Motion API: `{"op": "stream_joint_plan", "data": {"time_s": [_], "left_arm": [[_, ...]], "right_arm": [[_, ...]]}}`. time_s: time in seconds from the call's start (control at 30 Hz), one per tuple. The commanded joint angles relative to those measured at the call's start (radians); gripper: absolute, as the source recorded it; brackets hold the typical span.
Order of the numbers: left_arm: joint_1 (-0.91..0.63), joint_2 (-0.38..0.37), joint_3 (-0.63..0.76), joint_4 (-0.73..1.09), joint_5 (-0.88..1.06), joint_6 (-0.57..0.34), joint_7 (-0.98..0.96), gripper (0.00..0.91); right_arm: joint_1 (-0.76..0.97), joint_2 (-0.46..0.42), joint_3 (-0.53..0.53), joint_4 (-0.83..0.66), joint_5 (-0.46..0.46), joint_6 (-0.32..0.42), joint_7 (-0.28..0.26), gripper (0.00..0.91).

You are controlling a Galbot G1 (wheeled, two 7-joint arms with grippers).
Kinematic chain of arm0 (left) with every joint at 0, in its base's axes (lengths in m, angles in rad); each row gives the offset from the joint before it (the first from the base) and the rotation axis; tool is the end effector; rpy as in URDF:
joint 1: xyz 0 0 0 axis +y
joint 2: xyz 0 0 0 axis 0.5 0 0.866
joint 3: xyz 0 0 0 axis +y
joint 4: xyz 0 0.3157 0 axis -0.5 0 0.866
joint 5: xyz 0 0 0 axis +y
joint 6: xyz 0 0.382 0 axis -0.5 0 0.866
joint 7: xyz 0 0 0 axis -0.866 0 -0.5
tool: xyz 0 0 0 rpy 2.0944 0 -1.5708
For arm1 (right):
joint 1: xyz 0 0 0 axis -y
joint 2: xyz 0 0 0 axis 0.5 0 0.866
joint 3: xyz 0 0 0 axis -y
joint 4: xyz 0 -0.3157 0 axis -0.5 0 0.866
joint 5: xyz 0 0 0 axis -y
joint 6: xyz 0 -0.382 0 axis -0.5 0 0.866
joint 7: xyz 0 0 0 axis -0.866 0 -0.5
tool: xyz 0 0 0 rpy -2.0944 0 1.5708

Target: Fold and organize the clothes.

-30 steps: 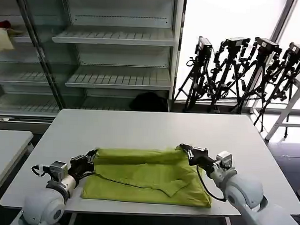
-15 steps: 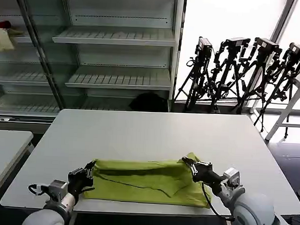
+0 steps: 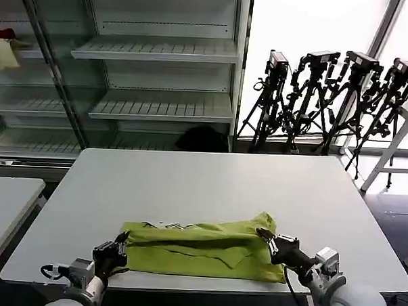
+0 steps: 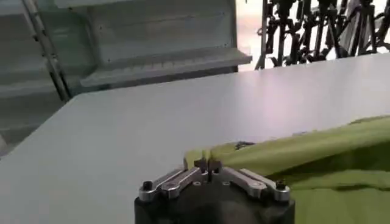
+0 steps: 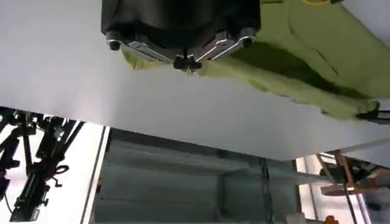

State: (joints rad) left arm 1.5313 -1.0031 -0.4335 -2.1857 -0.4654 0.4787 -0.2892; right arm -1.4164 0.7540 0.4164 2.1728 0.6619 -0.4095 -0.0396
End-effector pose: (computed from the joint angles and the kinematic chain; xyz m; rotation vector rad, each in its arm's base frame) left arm 0.2306 0.0276 -0.2291 -0.1304 -2.6904 -0.1849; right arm 0.2585 -0.0494 -0.1993 0.7154 -2.6553 0.1654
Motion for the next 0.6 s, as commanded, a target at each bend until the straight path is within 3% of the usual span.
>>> {"op": "stream_joint_plan", "data": {"time_s": [0.03, 0.1, 0.13, 0.17, 0.2, 0.23, 0.43, 0.53, 0.6], "left_arm": [[0.022, -0.006, 0.008, 0.010, 0.038, -0.019, -0.014, 0.050], [0.021, -0.006, 0.010, 0.011, 0.045, -0.019, -0.014, 0.191], [0.019, -0.007, 0.011, 0.011, 0.046, -0.019, -0.014, 0.312], [0.018, -0.007, 0.012, 0.009, 0.048, -0.019, -0.014, 0.504], [0.017, -0.006, 0.012, 0.008, 0.053, -0.018, -0.013, 0.826], [0.016, -0.005, 0.012, 0.006, 0.057, -0.018, -0.012, 0.897], [0.022, 0.014, 0.006, -0.011, 0.087, -0.016, -0.002, 0.907], [0.034, 0.034, -0.002, -0.032, 0.089, -0.009, 0.005, 0.907], [0.045, 0.047, -0.008, -0.054, 0.091, 0.002, 0.004, 0.907]], "right_arm": [[-0.080, 0.015, 0.030, 0.017, -0.010, 0.011, 0.021, 0.000], [-0.078, 0.023, 0.024, 0.015, -0.012, 0.010, 0.038, 0.000], [-0.075, 0.027, 0.017, 0.014, -0.012, 0.009, 0.063, 0.494], [-0.073, 0.032, 0.009, 0.014, -0.012, 0.006, 0.089, 0.907], [-0.071, 0.039, 0.002, 0.015, -0.012, 0.007, 0.116, 0.907], [-0.069, 0.045, -0.008, 0.020, -0.011, 0.007, 0.152, 0.907], [-0.082, 0.093, -0.057, 0.052, -0.013, 0.002, 0.349, 0.907], [-0.081, 0.139, -0.092, 0.078, -0.015, -0.029, 0.548, 0.907], [-0.090, 0.153, -0.098, 0.096, -0.020, -0.049, 0.629, 0.907]]}}
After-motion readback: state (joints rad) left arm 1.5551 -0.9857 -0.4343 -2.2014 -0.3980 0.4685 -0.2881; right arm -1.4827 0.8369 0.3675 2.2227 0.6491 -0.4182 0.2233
